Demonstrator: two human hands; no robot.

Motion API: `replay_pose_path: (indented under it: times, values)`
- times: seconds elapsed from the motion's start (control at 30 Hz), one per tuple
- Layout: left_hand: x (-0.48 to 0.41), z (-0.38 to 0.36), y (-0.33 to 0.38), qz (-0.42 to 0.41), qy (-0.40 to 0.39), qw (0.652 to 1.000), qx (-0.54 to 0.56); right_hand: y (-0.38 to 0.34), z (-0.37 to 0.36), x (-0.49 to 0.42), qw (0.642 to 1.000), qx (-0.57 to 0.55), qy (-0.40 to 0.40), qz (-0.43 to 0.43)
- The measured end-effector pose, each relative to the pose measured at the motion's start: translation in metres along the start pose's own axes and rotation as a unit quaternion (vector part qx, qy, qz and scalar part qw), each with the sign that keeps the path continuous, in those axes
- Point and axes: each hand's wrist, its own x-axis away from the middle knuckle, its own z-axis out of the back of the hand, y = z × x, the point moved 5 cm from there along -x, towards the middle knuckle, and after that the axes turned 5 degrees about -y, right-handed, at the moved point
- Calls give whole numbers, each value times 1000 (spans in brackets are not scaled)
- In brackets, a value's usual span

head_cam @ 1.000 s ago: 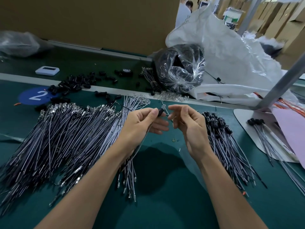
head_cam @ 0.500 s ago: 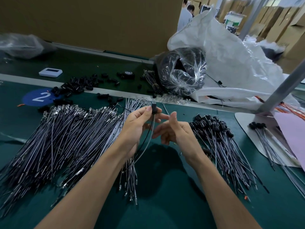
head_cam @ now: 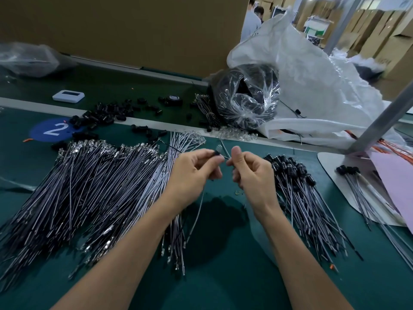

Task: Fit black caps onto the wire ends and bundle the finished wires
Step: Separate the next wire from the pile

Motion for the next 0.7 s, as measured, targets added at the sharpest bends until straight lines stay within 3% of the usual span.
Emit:
replay_pose_path:
  times: [0.13,0.53,0.7]
  values:
    - [5,-11,-4,-28,-46,989,-138,3,-1,-4,1000,23,-5,16]
    - [8,-12,0,-56,-48,989,-130,8,5,-6,998,-34,-55,-27]
    - [8,-12,5,-61,-13,972,-227,-1,1,-5,992,119,5,50]
